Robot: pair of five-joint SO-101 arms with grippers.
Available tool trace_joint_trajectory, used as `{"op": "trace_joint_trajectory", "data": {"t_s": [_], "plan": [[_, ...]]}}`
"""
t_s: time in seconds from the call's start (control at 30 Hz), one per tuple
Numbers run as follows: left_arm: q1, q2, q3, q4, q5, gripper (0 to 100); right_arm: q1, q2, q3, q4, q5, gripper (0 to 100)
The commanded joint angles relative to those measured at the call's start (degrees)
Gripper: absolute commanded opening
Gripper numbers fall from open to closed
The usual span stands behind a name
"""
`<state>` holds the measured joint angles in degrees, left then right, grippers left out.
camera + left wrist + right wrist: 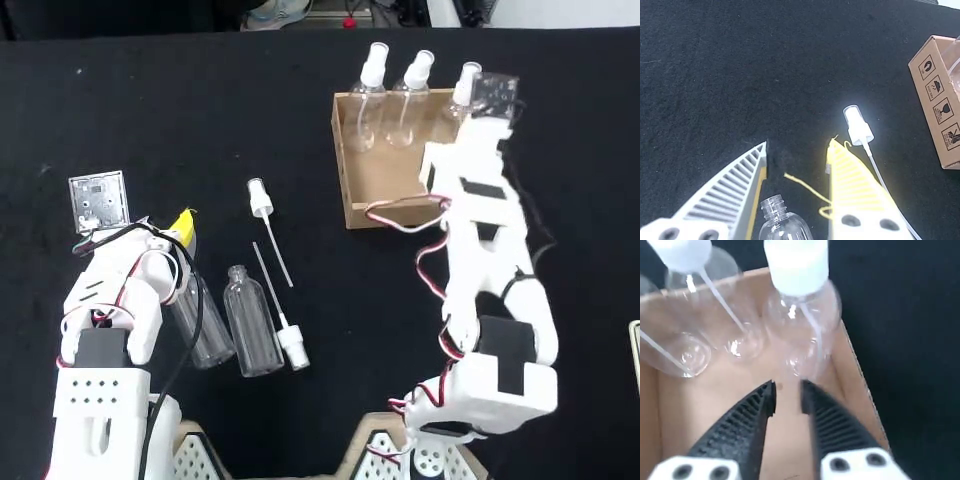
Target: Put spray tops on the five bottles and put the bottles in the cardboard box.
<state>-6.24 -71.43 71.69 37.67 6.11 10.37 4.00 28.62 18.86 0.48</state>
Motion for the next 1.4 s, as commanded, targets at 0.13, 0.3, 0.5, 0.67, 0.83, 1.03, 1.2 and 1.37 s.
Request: {"op": "trace_joint_trajectory", "data": {"t_s": [0.13, 0.3, 0.5, 0.67, 0.83, 1.03, 1.2, 1.37], "plan": [[-0.8, -0.6, -1.2, -0.8, 0.4, 19, 1.0, 7.8, -16.3, 9.3, 0.5, 1.1], [-0.9, -0.6, -1.2, -0.8, 0.4, 19, 1.1, 12.8, -20.4, 11.2, 0.5, 1.1], [-0.8, -7.7, 1.0, -0.2, 0.4, 19, 2.1, 14.5, -20.8, 10.9, 0.6, 1.1], [-0.7, -19.6, 5.7, 0.5, 0.4, 19, 2.1, 14.9, -20.4, 11.0, 0.7, 1.1], [-0.7, -28.0, 9.7, 0.6, 0.2, 19, 2.1, 14.9, -20.4, 9.1, 0.7, 1.1], [-0.6, -29.3, 9.5, 2.3, 0.1, 19, 4.0, 14.9, -17.5, 2.8, 0.7, 1.1], [-0.6, -29.3, 9.5, 2.1, 0.4, 19, 4.0, 14.9, -16.6, 2.5, 0.7, 1.1], [-0.6, -29.5, 9.5, 2.4, 0.4, 19, 4.0, 14.9, -16.4, 2.8, 0.7, 1.1]]}}
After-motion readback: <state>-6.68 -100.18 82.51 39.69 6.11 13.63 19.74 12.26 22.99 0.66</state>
